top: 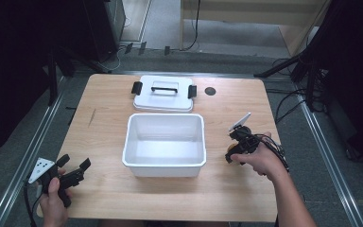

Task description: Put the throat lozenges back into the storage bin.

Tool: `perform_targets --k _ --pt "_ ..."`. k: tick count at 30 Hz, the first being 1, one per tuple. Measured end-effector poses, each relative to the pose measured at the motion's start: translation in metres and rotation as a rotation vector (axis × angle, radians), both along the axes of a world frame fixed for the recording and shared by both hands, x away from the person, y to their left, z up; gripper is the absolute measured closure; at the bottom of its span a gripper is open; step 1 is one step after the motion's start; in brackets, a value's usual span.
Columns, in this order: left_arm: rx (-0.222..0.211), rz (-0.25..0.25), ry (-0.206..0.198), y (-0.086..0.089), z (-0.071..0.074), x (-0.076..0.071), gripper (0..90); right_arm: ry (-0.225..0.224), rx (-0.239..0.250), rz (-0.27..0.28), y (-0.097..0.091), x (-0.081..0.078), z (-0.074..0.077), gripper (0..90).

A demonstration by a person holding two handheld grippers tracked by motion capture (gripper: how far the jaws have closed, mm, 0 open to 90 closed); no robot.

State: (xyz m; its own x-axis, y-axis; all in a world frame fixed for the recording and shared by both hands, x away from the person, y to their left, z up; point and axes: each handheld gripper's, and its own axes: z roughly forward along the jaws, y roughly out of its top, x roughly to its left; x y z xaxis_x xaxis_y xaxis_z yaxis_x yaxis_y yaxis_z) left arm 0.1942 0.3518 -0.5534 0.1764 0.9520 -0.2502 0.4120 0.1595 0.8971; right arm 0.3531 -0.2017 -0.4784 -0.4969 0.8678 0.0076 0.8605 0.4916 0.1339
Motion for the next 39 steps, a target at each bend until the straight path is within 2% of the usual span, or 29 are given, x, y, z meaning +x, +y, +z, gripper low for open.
perform_targets --k 12,32,39 --pt "0.000 0.001 0.000 0.000 0.000 0.000 7.7 -0.007 0.005 0.043 0.008 0.003 0.030 20.3" --pt "-0.001 0.000 0.001 0.000 0.000 0.000 7.7 -0.014 -0.009 0.127 0.038 0.010 0.077 20.3" --pt "0.000 0.001 0.001 0.000 0.000 0.001 7.7 -0.031 -0.001 0.156 0.050 0.012 0.093 20.3"
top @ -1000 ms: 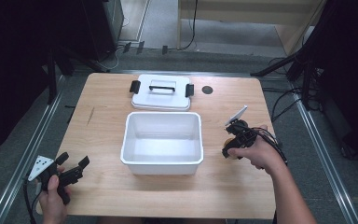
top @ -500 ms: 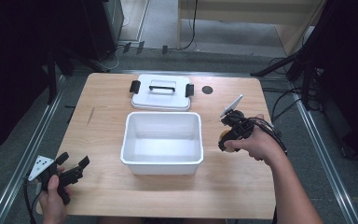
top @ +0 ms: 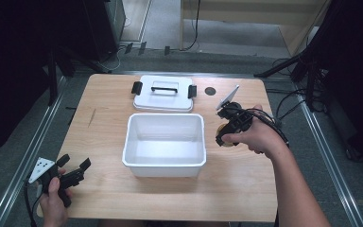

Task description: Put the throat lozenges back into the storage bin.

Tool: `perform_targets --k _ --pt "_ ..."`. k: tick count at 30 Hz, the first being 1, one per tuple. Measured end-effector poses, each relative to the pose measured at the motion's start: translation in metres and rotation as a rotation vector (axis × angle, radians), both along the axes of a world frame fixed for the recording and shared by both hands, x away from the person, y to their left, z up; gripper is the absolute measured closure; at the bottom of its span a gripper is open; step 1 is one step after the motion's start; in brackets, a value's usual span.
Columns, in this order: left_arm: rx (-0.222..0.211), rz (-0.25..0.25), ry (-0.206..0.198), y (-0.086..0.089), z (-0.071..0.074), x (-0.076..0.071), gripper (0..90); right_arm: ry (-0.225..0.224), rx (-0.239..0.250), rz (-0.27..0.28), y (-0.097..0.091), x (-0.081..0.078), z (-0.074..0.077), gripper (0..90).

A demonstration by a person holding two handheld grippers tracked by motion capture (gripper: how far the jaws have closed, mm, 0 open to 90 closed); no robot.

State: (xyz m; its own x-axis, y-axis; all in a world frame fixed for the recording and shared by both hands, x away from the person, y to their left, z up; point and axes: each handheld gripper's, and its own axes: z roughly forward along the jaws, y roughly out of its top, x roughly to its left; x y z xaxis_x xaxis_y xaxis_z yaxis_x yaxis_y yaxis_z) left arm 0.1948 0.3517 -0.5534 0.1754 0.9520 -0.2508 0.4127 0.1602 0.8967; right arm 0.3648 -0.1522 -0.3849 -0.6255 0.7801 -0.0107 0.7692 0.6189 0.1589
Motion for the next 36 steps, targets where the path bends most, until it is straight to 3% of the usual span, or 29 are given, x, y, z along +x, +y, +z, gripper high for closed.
perform_targets --k 23,30,36 --pt "-0.004 -0.002 -0.001 0.000 0.000 0.000 7.7 -0.003 0.015 0.104 0.061 -0.001 0.023 20.3" --pt "-0.006 -0.002 -0.001 0.000 0.000 0.000 7.7 -0.021 0.012 0.171 0.080 -0.002 0.022 20.3" --pt "-0.006 -0.003 -0.001 0.001 0.000 0.000 7.7 -0.059 0.023 0.296 0.089 -0.006 0.016 20.3"
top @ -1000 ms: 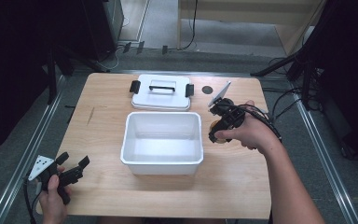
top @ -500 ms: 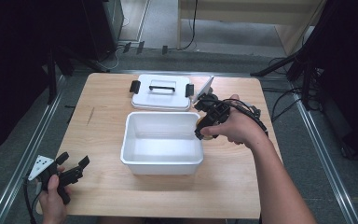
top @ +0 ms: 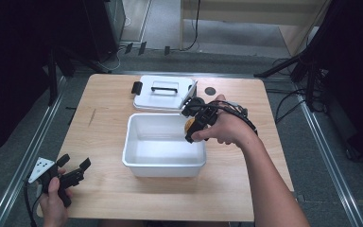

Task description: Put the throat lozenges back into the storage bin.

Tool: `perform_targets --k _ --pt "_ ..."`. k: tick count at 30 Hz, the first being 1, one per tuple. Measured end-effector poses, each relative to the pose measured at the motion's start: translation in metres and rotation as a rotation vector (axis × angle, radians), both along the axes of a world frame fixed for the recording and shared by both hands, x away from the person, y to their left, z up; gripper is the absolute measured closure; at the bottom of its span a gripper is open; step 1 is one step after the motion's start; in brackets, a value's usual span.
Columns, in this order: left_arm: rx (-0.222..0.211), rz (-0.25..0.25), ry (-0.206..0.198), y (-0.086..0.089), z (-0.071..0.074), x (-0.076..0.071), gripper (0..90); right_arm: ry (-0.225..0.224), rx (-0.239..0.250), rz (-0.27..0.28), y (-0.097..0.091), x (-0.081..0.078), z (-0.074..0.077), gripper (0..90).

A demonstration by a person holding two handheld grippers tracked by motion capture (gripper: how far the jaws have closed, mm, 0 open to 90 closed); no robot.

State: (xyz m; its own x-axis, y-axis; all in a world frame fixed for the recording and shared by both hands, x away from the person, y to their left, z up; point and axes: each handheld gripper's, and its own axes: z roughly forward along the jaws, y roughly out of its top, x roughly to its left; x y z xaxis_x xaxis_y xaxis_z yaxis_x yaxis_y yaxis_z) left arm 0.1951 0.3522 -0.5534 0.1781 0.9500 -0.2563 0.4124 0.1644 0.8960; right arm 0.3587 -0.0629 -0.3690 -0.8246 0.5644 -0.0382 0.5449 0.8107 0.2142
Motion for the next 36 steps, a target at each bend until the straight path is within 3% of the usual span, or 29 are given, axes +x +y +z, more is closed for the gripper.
perform_targets --k 5,11,16,21,29,36 --pt "0.000 0.000 0.001 0.000 0.000 0.000 7.7 -0.022 0.000 0.115 0.004 -0.002 -0.009 20.3" --pt "-0.002 0.001 -0.001 0.000 0.000 0.000 7.7 -0.023 -0.025 0.204 0.010 -0.005 -0.021 20.3" --pt "-0.001 0.000 -0.001 0.000 0.000 0.000 7.7 -0.022 -0.048 0.240 0.011 -0.005 -0.029 20.3" --pt "0.000 -0.001 0.000 0.000 0.000 0.000 7.7 -0.014 -0.048 0.248 0.012 -0.005 -0.038 20.3" --pt "0.000 -0.001 0.000 0.000 0.000 0.000 7.7 0.004 -0.092 0.261 0.017 -0.005 -0.056 20.2" --pt "-0.001 -0.001 0.001 0.000 0.000 0.000 7.7 -0.029 -0.144 0.292 0.023 -0.006 -0.066 20.2"
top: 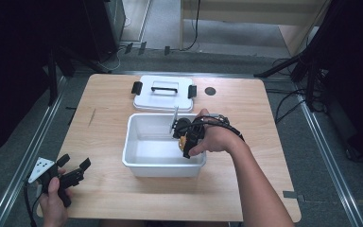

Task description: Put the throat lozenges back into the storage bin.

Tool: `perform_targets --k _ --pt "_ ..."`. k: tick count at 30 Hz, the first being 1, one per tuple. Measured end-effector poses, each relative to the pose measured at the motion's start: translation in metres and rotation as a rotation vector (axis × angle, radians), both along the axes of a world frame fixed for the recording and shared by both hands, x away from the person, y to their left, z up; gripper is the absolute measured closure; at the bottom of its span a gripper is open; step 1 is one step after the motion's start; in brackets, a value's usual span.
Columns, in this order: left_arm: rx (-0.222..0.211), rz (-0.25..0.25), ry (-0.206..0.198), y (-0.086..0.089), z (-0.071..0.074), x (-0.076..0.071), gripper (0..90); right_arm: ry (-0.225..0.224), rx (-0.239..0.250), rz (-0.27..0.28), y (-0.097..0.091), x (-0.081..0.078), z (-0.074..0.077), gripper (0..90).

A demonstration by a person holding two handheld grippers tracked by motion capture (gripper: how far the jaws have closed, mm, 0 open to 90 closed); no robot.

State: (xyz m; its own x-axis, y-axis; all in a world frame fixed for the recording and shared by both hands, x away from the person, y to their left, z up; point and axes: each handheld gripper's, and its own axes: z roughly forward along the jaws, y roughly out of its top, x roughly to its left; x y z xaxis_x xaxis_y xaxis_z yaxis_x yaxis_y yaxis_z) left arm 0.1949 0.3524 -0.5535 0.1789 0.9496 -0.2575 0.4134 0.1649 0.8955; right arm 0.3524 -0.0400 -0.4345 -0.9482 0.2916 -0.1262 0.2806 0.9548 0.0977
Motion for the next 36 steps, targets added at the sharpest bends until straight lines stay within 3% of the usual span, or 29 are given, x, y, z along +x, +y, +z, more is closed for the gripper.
perform_targets --k 4,10,24,29,32,36 --pt "0.001 0.000 0.000 0.0001 0.0000 0.0000 7.7 -0.027 -0.035 0.011 0.0034 -0.0016 -0.0033 20.2" --pt "0.001 0.000 0.000 0.0000 0.0000 0.0000 7.7 -0.039 -0.047 0.023 0.0052 -0.0011 -0.0063 20.1" --pt "0.000 0.001 0.000 -0.0001 0.0000 0.0000 7.7 -0.045 -0.055 0.025 0.0059 -0.0015 -0.0074 19.6" --pt "0.001 -0.001 0.000 -0.0001 0.0000 0.0001 7.7 -0.028 -0.052 0.008 0.0051 -0.0008 -0.0068 17.2" --pt "-0.001 0.000 -0.001 -0.0002 -0.0001 0.0002 7.7 -0.035 -0.050 0.010 0.0048 -0.0015 -0.0060 21.6" --pt "-0.001 -0.001 0.000 -0.0002 -0.0001 0.0003 7.7 -0.037 -0.011 0.010 0.0029 -0.0019 0.0009 35.9"
